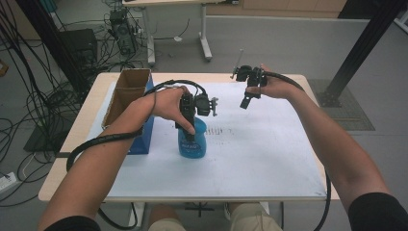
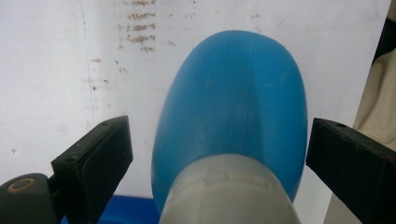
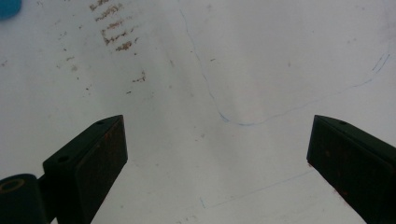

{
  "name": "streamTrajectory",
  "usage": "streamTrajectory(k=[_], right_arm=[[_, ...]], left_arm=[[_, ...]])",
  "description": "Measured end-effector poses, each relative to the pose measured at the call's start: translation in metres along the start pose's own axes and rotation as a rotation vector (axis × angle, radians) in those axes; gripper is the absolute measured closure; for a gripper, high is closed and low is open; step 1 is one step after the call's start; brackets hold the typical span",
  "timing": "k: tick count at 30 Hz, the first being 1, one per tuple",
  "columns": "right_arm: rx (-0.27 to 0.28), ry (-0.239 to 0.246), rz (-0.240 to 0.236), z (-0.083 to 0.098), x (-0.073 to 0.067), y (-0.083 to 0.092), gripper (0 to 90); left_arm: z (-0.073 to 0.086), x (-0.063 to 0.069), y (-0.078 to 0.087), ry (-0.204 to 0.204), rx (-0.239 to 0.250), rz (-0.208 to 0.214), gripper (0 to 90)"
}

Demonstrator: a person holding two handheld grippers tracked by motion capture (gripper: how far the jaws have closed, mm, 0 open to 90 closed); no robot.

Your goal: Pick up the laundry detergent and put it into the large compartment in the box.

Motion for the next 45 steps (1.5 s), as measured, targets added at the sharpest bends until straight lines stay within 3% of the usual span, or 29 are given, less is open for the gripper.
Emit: streamTrajectory(k=[45], right_arm=[[0.000,0.005,-0.002,-0.0023,0.0003,-0.0010,5.0]], left_arm=[[0.0034,-0.0011,0.0040,0.006,0.008,-0.016,7.8]])
Point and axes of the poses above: each handheld gripper's, and its own axes: y roughly backward along the jaws, z roughly out of its underside, x roughly to its right, the point moved 5 cm from there along -y, roughly forward along the jaws, and after that the axes turned 13 degrees about -z, right-handed, at the moved point
